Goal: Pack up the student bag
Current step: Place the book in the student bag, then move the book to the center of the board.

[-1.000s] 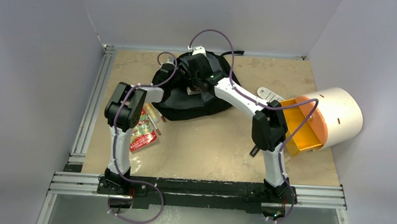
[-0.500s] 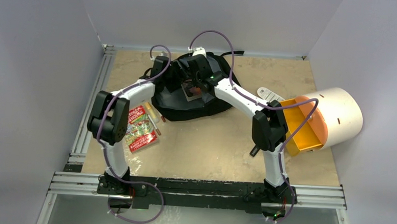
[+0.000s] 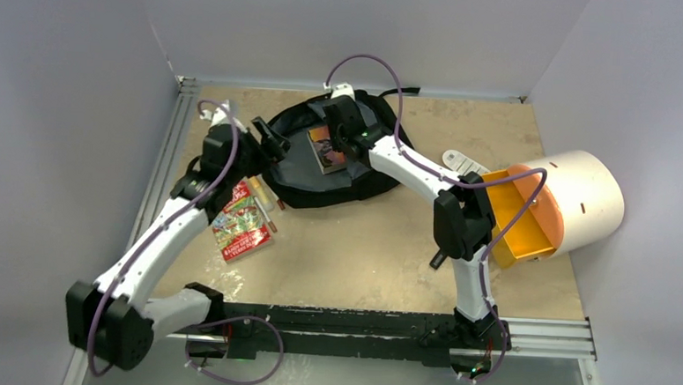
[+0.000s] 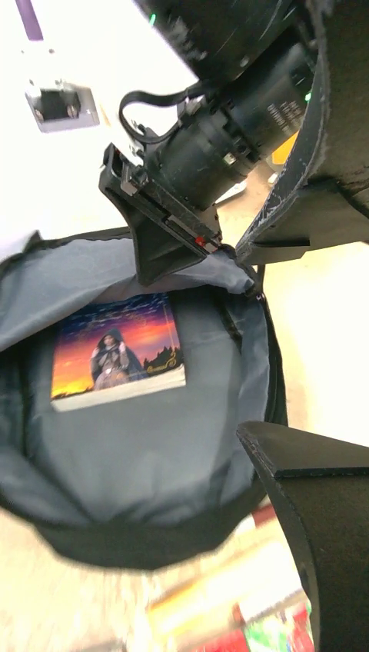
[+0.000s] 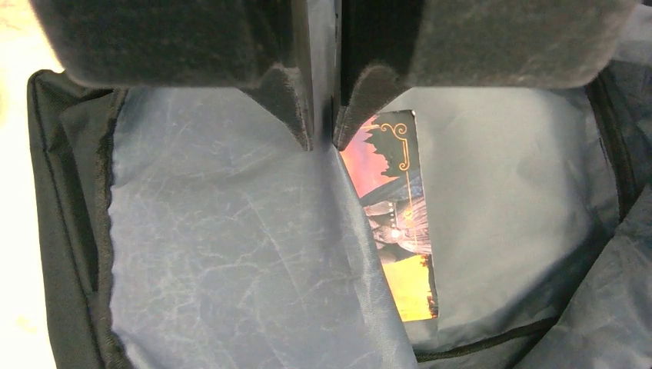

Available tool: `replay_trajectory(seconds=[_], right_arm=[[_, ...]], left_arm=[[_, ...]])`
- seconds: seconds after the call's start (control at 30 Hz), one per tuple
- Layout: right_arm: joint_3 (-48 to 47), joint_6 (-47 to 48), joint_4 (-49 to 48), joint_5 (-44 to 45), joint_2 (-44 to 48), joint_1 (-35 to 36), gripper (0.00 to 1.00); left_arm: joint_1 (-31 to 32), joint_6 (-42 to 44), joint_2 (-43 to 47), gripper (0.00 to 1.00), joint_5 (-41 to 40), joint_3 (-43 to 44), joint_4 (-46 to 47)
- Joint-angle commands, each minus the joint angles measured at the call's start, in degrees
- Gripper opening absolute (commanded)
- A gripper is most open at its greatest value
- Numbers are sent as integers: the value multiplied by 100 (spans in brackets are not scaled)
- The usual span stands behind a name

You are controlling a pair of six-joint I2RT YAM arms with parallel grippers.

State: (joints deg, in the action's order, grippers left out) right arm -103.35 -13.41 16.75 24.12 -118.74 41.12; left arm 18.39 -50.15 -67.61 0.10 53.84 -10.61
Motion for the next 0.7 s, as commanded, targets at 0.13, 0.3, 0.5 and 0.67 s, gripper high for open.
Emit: replay_trajectory(seconds=[0.13,0.3,0.5,0.67], right_arm=[[29,-28,-193,-14,576,-30,35],[584,-271,-401,-379,1220,-26,44],[1347,-878,-449,-1168,1876,-33,51],[2003,-1259,-644,-1990,2330,-31,54]], left_arm=[[-28,565,1188,74,-1660,-503,-1980],[-23,306,1399,75,-1625,-479,-2934],[-20,66,1280,82,-1564,-227,-4122],[-9,13,1402,84,-1249,-45,-4291]])
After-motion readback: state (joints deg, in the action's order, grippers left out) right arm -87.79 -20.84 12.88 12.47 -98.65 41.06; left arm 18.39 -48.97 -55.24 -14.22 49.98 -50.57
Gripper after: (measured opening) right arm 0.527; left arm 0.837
